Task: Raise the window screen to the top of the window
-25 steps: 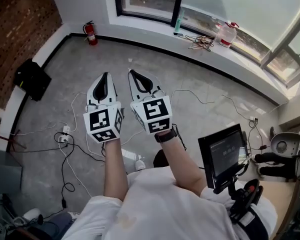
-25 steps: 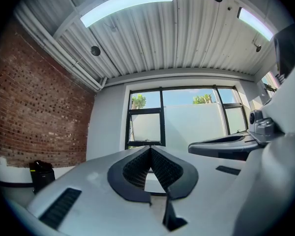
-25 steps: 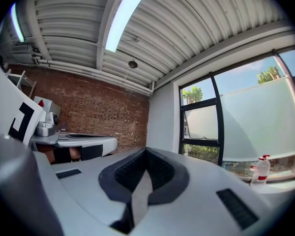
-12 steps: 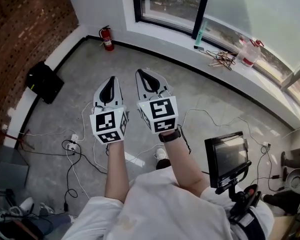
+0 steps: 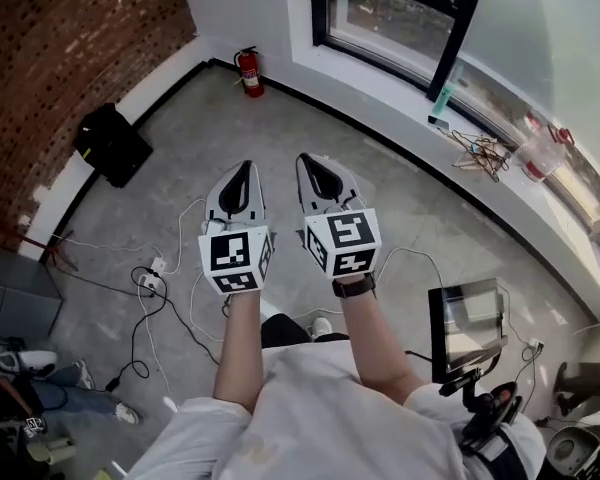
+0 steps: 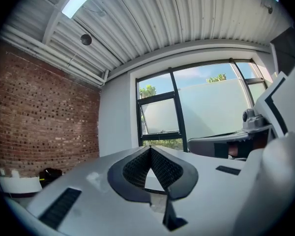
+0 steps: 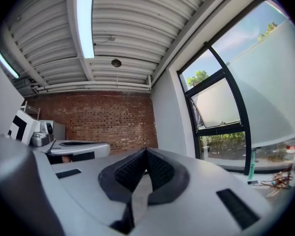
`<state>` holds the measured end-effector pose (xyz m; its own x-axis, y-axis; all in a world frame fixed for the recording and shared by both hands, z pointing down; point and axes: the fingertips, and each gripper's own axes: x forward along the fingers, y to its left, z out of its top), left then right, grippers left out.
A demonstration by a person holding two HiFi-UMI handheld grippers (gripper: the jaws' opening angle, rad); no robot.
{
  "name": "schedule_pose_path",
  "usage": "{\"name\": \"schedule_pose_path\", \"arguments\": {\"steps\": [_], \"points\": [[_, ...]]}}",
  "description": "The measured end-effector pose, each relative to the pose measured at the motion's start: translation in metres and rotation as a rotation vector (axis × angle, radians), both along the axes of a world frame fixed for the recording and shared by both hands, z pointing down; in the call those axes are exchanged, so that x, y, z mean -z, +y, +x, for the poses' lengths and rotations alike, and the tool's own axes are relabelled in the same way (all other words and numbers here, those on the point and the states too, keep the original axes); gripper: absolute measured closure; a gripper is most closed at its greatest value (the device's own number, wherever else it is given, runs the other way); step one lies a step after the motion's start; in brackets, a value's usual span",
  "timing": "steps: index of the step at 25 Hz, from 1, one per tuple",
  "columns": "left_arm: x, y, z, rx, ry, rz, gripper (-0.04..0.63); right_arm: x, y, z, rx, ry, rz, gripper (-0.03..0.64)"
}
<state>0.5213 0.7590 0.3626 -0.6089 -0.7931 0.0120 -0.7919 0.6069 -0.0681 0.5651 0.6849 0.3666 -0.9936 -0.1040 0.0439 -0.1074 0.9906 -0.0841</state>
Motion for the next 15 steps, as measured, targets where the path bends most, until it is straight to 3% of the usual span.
{"name": "schedule_pose_path", "arguments": {"steps": [5,12,15], "points": [[-0.010,-0.017,-0.041,0.008,0.016,-0.011,0.601,-0.007,-0.024,-0.040,0.021,-0.024,-0.088,0.618],[-0.040,-0.097,-0.113,-0.077,0.050,0.026,0.601,-0.031,-0.090,-0.103,-0.022,0.004,-0.076,0.618],[-0.033,-0.140,-0.156,-0.117,0.042,0.052,0.601,-0.027,-0.130,-0.146,0.017,-0.040,-0.223,0.618]]}}
